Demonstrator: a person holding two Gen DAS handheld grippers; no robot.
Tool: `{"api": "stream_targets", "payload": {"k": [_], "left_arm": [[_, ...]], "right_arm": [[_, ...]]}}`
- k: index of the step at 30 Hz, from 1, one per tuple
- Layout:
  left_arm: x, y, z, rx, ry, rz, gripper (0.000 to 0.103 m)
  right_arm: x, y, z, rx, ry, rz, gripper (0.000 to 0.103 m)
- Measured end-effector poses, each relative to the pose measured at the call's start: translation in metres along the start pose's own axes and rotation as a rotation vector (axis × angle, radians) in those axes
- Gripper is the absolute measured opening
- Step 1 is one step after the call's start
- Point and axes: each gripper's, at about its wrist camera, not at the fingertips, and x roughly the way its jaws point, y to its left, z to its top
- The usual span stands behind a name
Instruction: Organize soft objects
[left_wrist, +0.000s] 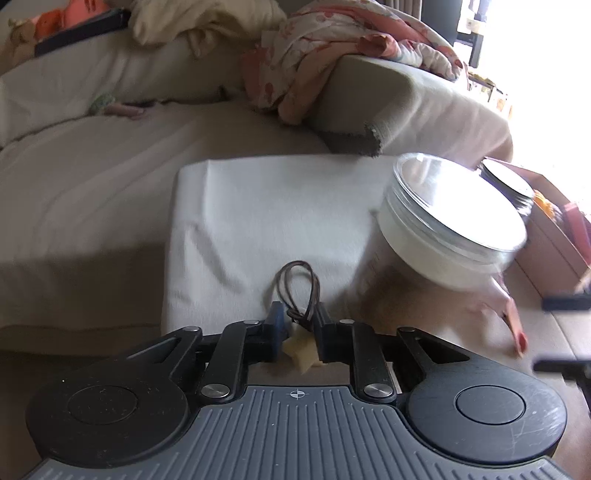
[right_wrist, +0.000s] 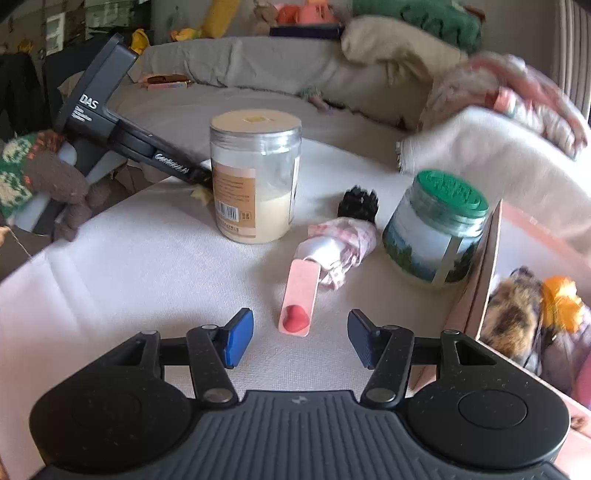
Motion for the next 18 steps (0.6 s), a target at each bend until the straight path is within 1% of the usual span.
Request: {"api": "stream_targets", "payload": {"k": [2,3,7,8,9,10,11,12,15,18], "left_arm": [[-0.009,-0.003,-0.008,0.001,0.006,0.004,0.019],[-0.013,-0.004,-0.013,-0.003,0.007,0.005,0.019],[-0.023,-0.007,-0.025,-0.038,-0.009,0.007,0.019],[-0.024,-0.007,-0.026,-0.048,-0.013,0.006,0.019],[-0.025,-0.006,-0.027,-0.060,-0.018,0.005,0.018],[-0.026,-0.004,-0.028,-0.078,-0.023,-0.001,0.018],[-0.026,-0.002,-0.028,-0.098,-0.029,-0.009,0.016],[-0.027,0.000,-0.028,-0.115,-0.033,-0.015,0.014],[-0.028,0.006,-0.022,-0.164,-0.046,-0.026,0.013],[-0.037,0.009,-0.015,-0.198,-0.072,-0.041,0.012]], "right_arm": [[0.001,-0.004,0.007,0.011,-0.027,-0.015,0.057],[0.003,-0.006,0.009,0.021,-0.023,-0.014,0.057],[0.025,-0.009,0.015,0.096,0.062,0.023,0.057],[0.030,-0.009,0.016,0.114,0.080,0.033,0.049],[0.033,-0.007,0.016,0.117,0.093,0.044,0.044],[0.032,-0.006,0.017,0.109,0.089,0.048,0.026],[0.031,-0.004,0.019,0.088,0.098,0.051,0.018],[0.027,-0.002,0.021,0.071,0.100,0.061,0.018],[0.010,-0.003,0.026,0.052,0.068,0.093,0.018],[-0.013,-0.010,0.033,0.055,0.014,0.091,0.018]]}}
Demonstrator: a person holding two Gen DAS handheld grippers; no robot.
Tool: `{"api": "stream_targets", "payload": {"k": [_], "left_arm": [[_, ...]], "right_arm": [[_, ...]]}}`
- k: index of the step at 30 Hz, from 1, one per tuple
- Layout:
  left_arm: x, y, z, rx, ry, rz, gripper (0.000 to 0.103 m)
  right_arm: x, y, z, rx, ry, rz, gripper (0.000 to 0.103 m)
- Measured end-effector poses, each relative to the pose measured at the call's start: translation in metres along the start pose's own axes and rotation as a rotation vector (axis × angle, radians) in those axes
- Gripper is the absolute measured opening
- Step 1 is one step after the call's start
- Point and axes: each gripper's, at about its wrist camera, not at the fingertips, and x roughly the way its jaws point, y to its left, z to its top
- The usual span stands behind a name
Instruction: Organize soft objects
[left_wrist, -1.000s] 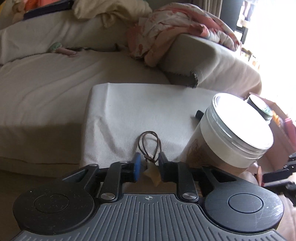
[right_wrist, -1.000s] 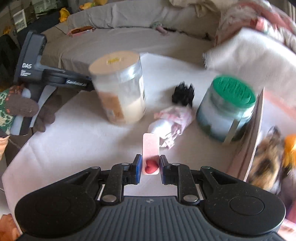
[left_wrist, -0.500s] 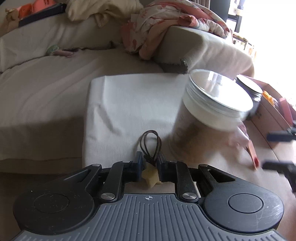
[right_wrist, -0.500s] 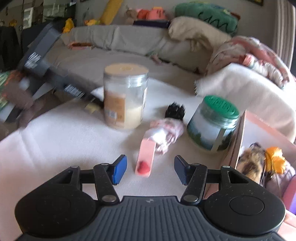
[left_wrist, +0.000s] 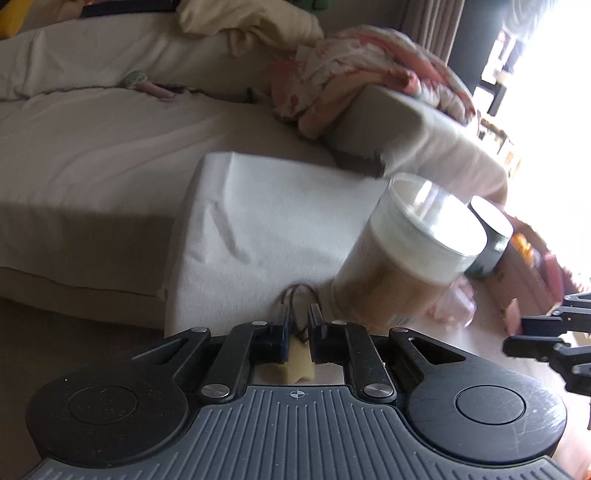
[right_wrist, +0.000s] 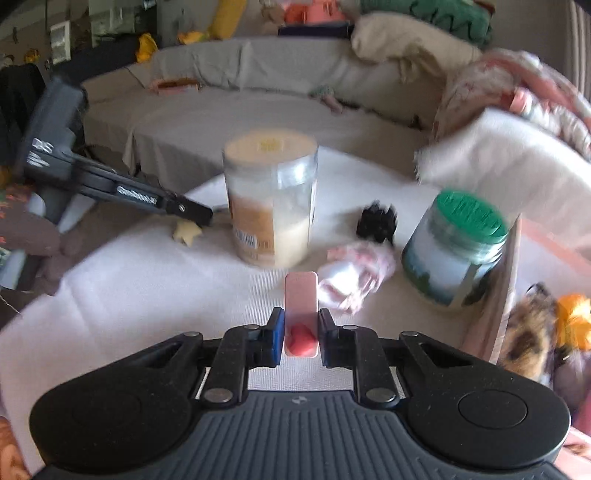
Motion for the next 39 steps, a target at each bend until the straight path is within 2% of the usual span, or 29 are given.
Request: {"api": "stream_targets", "payload": {"k": [5,7,12,16,18,19,20,21,22,23,24,29,32,35,39], "left_arm": [[-0.026,-0.017,0.019,0.037,-0.063,0.007,0.012],[-0.028,-0.022,0.023,0.060,-0.039,-0.013,0.012],[-0.011,-0.032,0.004,0.143,0.010,0.145,0.015],[-0.003,-0.039,-0.018,0.174,0.024,0.174,0.017],[0.001,-0.044,-0.026,0.216,0.019,0.193,0.019],[0.004,-0.046,-0.028,0.238,0.013,0.203,0.020],[0.005,-0.049,-0.030,0.259,0.007,0.203,0.026],[0.006,-0.050,-0.032,0.272,0.006,0.195,0.036],[0.006,-0.051,-0.034,0.278,0.008,0.179,0.042],[0.008,-0.052,-0.035,0.282,0.011,0.162,0.054],[0.009,-0.055,-0.036,0.288,0.012,0.153,0.062],[0.016,-0.059,-0.039,0.294,0.005,0.213,0.064],[0.018,-0.051,-0.037,0.249,0.000,0.208,0.066],[0.017,-0.048,-0.036,0.227,0.001,0.199,0.066],[0.016,-0.046,-0.038,0.217,-0.011,0.190,0.065]], "right_arm": [[-0.039,-0.019,0.010,0.022,-0.122,-0.053,0.018],[-0.048,-0.025,0.007,0.038,-0.143,-0.067,0.018],[-0.038,-0.023,-0.025,0.065,-0.099,-0.072,0.018],[-0.013,-0.007,-0.050,0.058,-0.014,-0.073,0.018],[-0.004,-0.003,-0.056,0.047,0.000,-0.069,0.020],[-0.001,-0.001,-0.058,0.044,0.002,-0.058,0.028],[0.002,0.000,-0.059,0.043,0.004,-0.048,0.044],[0.004,0.002,-0.060,0.043,-0.001,-0.043,0.052],[0.007,0.004,-0.062,0.041,-0.007,-0.039,0.062],[0.009,0.006,-0.064,0.039,-0.010,-0.037,0.064],[0.009,0.008,-0.066,0.045,-0.026,-0.042,0.065],[0.012,-0.001,-0.067,0.079,-0.020,-0.022,0.075],[0.013,0.004,-0.066,0.061,-0.010,-0.016,0.081],[0.015,0.006,-0.066,0.049,0.006,0.012,0.092],[0.016,0.003,-0.064,0.084,0.009,0.038,0.096]]}}
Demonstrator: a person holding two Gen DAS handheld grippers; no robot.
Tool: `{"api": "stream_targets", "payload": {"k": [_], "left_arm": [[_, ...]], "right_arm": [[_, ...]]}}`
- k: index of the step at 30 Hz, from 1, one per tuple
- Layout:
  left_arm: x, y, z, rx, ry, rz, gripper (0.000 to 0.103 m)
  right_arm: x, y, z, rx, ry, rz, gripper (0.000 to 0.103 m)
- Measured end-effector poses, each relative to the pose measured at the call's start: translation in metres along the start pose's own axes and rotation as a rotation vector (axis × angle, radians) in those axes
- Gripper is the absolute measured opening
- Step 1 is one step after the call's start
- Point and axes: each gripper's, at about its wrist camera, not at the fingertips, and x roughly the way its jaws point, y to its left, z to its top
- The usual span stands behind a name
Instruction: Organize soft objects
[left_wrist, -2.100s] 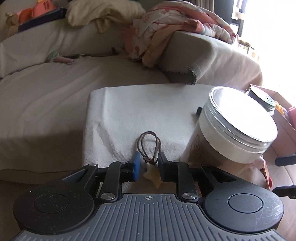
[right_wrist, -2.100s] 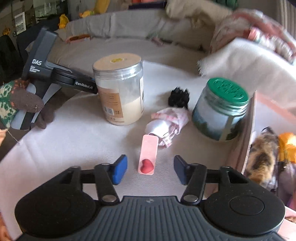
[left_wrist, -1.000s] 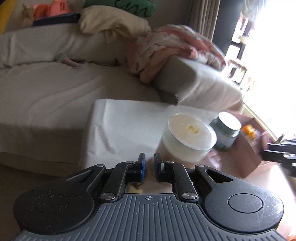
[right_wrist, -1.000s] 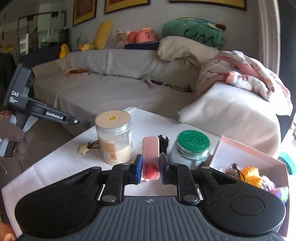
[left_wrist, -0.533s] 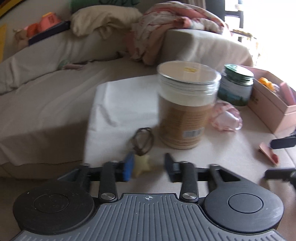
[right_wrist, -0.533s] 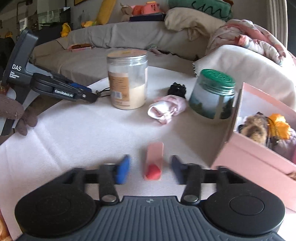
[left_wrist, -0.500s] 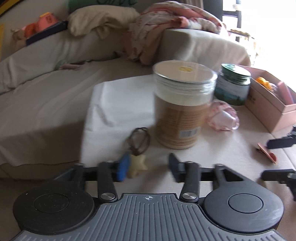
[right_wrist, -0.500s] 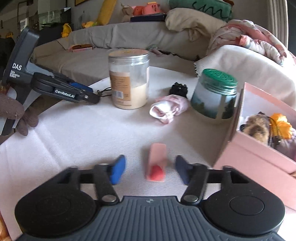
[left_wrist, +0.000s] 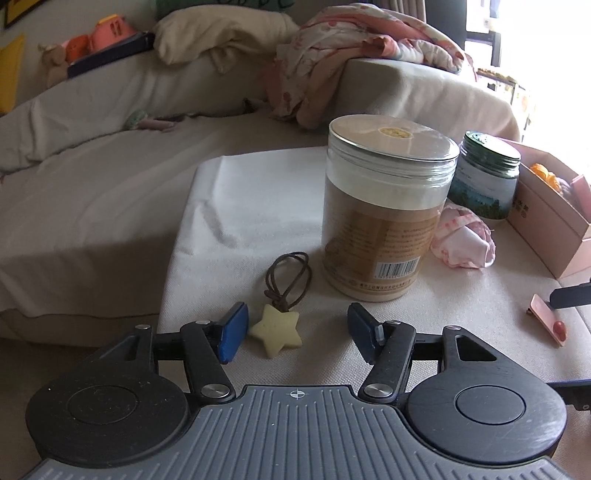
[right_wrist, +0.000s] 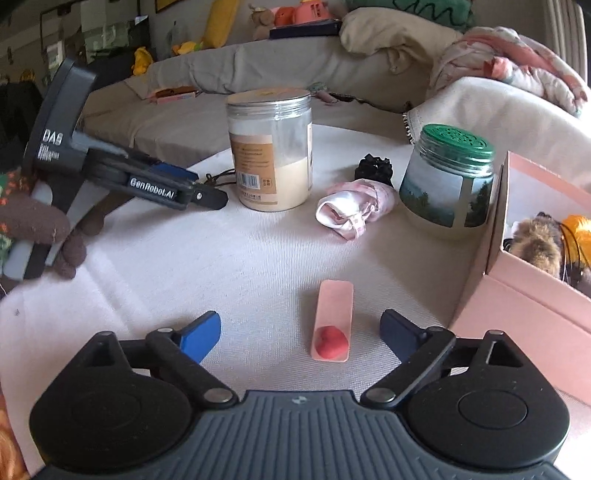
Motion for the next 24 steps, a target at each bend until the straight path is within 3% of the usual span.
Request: {"api": "stream_targets", "payload": {"k": [2,8,10,11,12,15,18,20,24], "left_arm": [[0.000,0.000,-0.002,-0.009,-0.008,0.006,0.065],[-0.002,0.000,-0.002,-0.013,-0.007,0.013,0.063],[-0.005,0.000,-0.004,0.007,-0.015,-0.002,0.051],[-0.007,0.000,-0.006,0.015,-0.020,-0.013,0.036],[-0.009,0.000,-0.007,0.017,-0.024,-0.019,0.033],[-0.010,-0.001,-0.010,0.019,-0.038,-0.019,0.033],[-0.010,0.001,-0.012,0.008,-0.046,-0.025,0.032],[-0.010,0.004,-0.011,-0.011,-0.049,-0.037,0.032],[-0.008,0.013,-0.008,-0.048,-0.060,-0.046,0.031]], "right_arm": [[0.001,0.002,0.001,0.004,0.021,0.018,0.103],[0.002,0.011,0.000,-0.046,0.032,-0.022,0.100],[-0.001,0.012,0.000,-0.040,0.014,-0.038,0.090],[-0.002,0.011,0.000,-0.037,0.010,-0.040,0.086],[-0.003,0.010,0.001,-0.029,0.004,-0.045,0.084],[-0.002,0.005,0.004,-0.004,-0.006,-0.069,0.077],[0.000,0.004,0.007,-0.008,-0.001,-0.092,0.050],[-0.001,0.005,0.011,-0.029,0.018,-0.076,0.023],[0.002,0.009,0.019,-0.073,0.038,-0.085,0.020]]}}
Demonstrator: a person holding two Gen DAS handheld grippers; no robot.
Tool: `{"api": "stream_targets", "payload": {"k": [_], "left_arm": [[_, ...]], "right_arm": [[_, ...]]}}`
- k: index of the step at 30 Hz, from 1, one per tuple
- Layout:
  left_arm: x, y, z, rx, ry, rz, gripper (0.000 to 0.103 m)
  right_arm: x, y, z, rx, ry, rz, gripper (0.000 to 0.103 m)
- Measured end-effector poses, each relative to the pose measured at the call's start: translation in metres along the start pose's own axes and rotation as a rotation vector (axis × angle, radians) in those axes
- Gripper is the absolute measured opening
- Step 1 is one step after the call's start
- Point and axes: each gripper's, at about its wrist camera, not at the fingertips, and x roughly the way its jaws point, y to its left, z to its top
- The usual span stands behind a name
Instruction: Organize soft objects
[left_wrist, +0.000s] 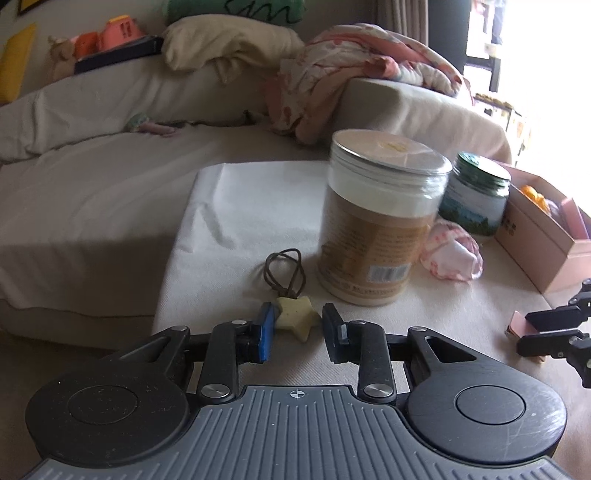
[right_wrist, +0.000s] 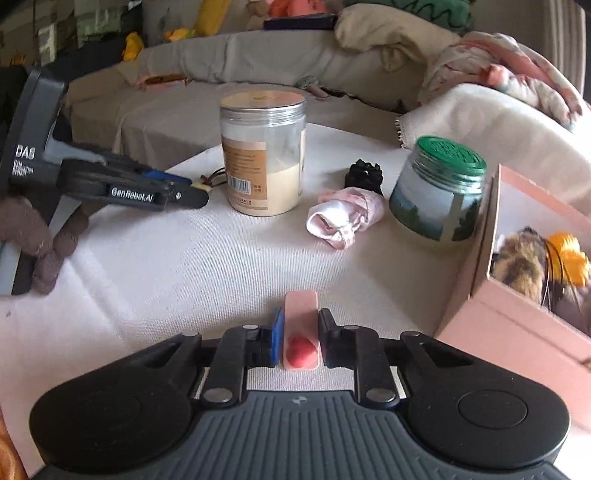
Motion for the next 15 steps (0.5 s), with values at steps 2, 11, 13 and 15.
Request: {"api": "stream_targets", "payload": {"k": [2,11,13,15], "left_arm": [[0.000,0.002,0.003,-0.002,-0.012,-0.003,0.031],[-0.059,0.010,0.085,0.048,-0.214,0.051,0.005],[-0.078,0.001,0.117,0.071,-0.283,0.039,0.005],[-0.090,-0.012,0.143,0.095,-0.333,0.014,0.005]], "right_arm": [[0.002,-0.002,0.006,-0.002,0.003,0.006,0.019],[-0.050,-0.050,0.090,0.087,-0.199,0.020,0.019],[-0.071,-0.072,0.109,0.130,-0.266,0.005,0.019],[-0.092,-0.095,0.119,0.174,-0.327,-0.029,0.019]]}}
